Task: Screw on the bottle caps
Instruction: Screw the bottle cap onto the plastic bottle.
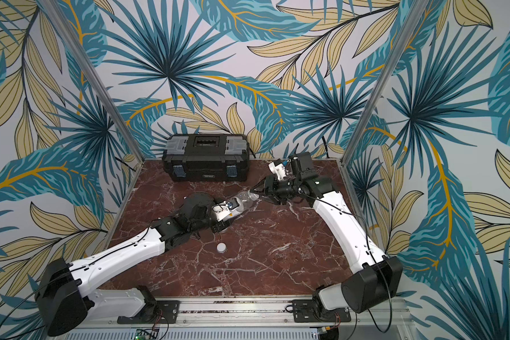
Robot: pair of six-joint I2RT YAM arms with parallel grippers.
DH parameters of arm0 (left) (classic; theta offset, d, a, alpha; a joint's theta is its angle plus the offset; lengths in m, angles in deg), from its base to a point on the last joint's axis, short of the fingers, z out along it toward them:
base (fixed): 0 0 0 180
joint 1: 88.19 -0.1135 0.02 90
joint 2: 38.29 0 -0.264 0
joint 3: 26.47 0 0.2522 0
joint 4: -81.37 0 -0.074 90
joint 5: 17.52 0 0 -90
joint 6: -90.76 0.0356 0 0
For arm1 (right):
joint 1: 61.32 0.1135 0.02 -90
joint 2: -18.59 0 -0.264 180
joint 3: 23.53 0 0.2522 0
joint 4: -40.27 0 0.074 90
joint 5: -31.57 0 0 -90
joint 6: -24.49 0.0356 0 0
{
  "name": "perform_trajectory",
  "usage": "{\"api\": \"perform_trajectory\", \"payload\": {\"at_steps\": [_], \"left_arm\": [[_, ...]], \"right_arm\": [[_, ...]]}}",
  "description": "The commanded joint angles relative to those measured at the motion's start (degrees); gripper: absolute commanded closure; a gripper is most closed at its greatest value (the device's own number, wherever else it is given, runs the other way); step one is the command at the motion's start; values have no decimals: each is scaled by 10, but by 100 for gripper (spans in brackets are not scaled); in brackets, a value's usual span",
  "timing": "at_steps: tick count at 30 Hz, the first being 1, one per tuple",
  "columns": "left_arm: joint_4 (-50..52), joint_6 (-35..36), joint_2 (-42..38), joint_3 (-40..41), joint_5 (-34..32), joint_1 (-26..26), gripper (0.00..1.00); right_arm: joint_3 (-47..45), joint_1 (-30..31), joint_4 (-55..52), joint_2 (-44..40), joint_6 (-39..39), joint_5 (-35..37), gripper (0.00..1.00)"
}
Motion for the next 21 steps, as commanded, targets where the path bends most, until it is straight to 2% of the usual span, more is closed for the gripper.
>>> {"api": "perform_trajectory", "payload": {"at_steps": [1,8,13,21], "left_arm": [[-15,13,17,-35,21,15,100],[-14,3,20,-32,33,8,100],[-13,2,18,-30,35,6,100],[-29,-3,2,-18,54,6,100]], "right_arm": [[37,13,10,6,-27,-23,46],[47,6,-21,-5,-76,18,34],[54,-5,-49,-16,-122,61,30],[66,-24,-85,-32,-230,121,27]]}}
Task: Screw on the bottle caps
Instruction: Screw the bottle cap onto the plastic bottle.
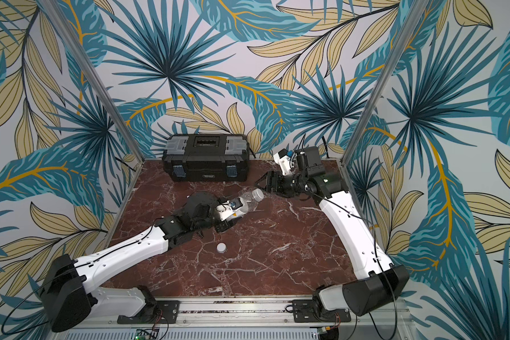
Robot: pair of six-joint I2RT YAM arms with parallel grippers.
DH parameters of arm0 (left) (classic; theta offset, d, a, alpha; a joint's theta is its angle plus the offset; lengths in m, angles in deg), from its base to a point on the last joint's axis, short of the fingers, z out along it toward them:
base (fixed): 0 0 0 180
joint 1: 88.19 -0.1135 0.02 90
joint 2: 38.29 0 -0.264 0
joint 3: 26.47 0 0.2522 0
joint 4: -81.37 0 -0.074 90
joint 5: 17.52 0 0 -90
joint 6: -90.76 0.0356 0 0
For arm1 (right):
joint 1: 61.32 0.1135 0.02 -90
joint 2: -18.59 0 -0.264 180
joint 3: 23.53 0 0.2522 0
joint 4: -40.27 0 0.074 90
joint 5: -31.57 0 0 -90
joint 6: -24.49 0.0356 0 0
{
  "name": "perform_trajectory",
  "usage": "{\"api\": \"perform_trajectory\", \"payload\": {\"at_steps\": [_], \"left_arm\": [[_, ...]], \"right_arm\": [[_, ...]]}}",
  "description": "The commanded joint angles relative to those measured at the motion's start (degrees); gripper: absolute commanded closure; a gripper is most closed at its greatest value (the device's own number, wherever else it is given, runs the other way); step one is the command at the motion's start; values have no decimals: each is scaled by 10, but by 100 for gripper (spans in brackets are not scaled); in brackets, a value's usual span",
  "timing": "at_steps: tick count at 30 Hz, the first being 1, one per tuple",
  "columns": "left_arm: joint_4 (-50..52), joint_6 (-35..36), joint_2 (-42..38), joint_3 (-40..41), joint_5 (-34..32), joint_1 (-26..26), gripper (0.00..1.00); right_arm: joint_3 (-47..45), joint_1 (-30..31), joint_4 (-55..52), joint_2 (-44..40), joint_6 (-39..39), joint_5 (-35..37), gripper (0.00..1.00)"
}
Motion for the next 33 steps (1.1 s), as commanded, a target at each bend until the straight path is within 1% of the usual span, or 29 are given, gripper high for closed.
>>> {"api": "perform_trajectory", "payload": {"at_steps": [1,4,6,9,12,13,16,19,23,26,33], "left_arm": [[-18,-1,-14,-8,19,3,100],[-3,5,-23,-11,45,2,100],[5,10,-35,-12,70,0,100],[17,13,-47,-15,95,-4,100],[28,23,-59,-17,121,-5,100],[31,27,-63,-16,131,-5,100],[46,37,-68,-21,152,-5,100],[56,46,-68,-23,179,-5,100],[55,54,-64,-23,199,-5,100],[55,58,-59,-23,198,-5,100],[57,65,-48,-30,200,-5,100]], "right_arm": [[17,-10,-28,-16,-96,27,27],[-8,-11,-14,-47,-223,0,27],[-48,-11,17,-83,-305,-11,27],[-88,-11,35,-124,-398,-24,27],[-98,-10,7,-136,-486,-80,27],[-96,-10,-10,-134,-513,-88,26],[-74,-10,-67,-121,-569,-84,26],[-67,-10,-88,-116,-606,-97,26],[-66,-9,-81,-116,-618,-123,26],[-61,-7,-81,-113,-620,-143,26],[-54,6,-108,-110,-634,-142,26]]}}
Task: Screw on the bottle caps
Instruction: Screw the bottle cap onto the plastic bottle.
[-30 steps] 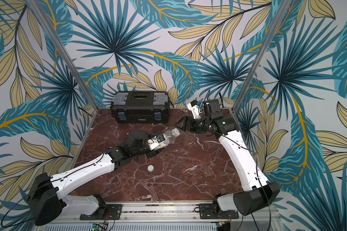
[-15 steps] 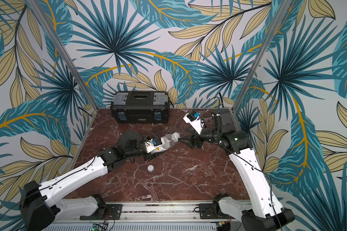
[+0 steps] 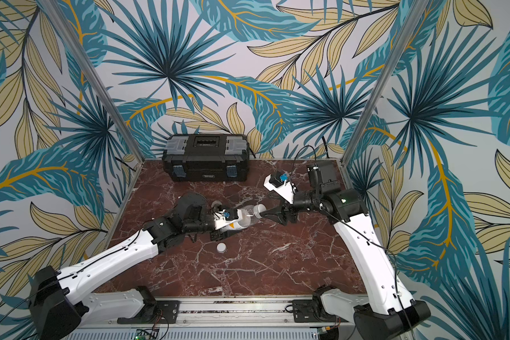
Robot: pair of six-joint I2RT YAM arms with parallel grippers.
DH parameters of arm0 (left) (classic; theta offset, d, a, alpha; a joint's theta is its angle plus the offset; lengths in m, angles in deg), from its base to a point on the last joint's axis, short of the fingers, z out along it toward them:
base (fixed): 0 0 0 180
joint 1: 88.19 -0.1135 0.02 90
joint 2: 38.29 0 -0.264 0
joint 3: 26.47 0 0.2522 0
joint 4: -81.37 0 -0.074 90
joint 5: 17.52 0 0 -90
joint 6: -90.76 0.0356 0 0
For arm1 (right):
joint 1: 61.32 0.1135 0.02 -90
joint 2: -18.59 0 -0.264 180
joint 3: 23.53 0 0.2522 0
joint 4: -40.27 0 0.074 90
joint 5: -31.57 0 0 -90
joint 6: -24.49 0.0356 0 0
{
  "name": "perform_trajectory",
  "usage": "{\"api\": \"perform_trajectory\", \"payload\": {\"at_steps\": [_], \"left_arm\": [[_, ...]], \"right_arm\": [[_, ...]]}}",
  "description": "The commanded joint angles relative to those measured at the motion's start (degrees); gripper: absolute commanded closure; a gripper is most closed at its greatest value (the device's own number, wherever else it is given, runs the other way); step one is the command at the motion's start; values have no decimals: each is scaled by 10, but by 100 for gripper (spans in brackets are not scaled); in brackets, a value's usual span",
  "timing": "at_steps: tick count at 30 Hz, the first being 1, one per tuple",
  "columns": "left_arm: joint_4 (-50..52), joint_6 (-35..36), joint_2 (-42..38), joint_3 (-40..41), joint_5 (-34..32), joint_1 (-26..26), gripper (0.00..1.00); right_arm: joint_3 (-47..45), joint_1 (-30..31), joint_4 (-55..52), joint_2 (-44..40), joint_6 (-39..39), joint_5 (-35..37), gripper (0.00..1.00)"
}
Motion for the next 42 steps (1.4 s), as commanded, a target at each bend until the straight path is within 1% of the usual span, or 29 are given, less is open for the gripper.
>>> {"api": "perform_trajectory", "payload": {"at_steps": [1,9,12,15,19,21,22,25,28,29,32,34,36,38,42], "left_arm": [[-8,8,6,-31,16,0,100],[-18,4,5,-29,17,-1,100],[-22,-1,8,-30,20,-1,100],[-23,-5,11,-30,23,-1,100],[-18,-4,14,-30,22,-1,100],[-18,-4,16,-29,23,0,100],[-18,-4,16,-29,23,-1,100],[-13,-6,21,-34,26,0,100],[-10,-8,20,-37,27,0,100],[-11,-8,18,-36,26,0,100],[-15,-8,10,-35,18,0,100],[-20,-8,7,-35,5,0,100],[-22,-4,7,-36,-5,0,100],[-24,-3,5,-36,-12,-1,100],[-34,-4,5,-38,-23,-1,100]], "right_arm": [[6,7,-32,4,-19,-18,26],[10,14,-58,20,-22,10,28],[9,15,-58,23,-24,16,32],[9,18,-56,27,-23,20,33],[8,20,-51,27,-20,21,41],[7,21,-43,27,-16,23,41],[4,21,-38,28,-11,26,45],[8,26,-38,33,1,32,64],[12,31,-45,40,19,38,77],[11,34,-43,40,31,42,82],[2,40,-21,37,90,41,90],[-4,41,1,36,159,38,96],[-4,41,23,36,224,35,100],[-2,41,49,41,303,37,100],[50,41,24,89,433,35,100]]}}
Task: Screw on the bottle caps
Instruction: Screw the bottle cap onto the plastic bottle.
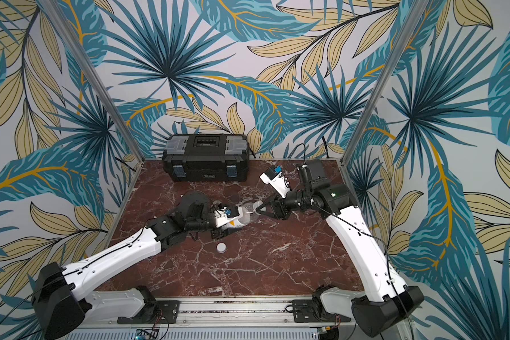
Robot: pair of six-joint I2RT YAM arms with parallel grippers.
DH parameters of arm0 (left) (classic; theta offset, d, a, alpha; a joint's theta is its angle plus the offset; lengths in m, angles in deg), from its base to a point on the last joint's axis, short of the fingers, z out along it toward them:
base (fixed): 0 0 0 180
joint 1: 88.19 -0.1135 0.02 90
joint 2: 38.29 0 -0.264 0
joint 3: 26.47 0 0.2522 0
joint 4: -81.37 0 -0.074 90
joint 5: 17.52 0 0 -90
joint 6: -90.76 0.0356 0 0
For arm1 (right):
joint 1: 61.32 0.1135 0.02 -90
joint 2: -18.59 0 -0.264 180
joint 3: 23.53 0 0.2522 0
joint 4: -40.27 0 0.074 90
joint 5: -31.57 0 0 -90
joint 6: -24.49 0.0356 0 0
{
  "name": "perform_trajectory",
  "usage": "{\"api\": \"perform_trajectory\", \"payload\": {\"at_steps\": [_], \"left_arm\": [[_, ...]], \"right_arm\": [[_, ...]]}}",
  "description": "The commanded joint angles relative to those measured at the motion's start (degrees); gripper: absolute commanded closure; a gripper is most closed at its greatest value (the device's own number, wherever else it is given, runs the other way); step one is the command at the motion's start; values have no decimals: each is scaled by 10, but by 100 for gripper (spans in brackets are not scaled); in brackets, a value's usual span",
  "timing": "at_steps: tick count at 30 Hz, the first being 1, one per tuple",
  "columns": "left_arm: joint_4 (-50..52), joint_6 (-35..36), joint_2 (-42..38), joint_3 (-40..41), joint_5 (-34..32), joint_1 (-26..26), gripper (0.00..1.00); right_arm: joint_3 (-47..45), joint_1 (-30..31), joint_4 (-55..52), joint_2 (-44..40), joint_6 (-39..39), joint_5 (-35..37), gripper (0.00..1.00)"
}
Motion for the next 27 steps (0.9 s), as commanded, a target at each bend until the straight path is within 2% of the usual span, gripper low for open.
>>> {"api": "perform_trajectory", "payload": {"at_steps": [1,4,10,16,20,24,27], "left_arm": [[-30,11,-11,-35,-4,8,100],[-32,12,-12,-36,-18,8,100],[-46,13,-18,-30,-44,10,100],[-40,21,-14,-36,-56,9,100],[-39,24,-17,-30,-60,9,100],[-44,21,-23,-19,-67,9,100],[-41,16,-23,-15,-73,9,100]], "right_arm": [[34,7,28,45,179,-20,100],[42,9,32,63,259,-37,100],[47,9,13,90,365,-39,100],[52,12,-11,116,421,-27,100],[29,13,33,105,454,-20,100],[27,14,65,103,458,1,91],[36,13,56,104,432,22,76]]}}
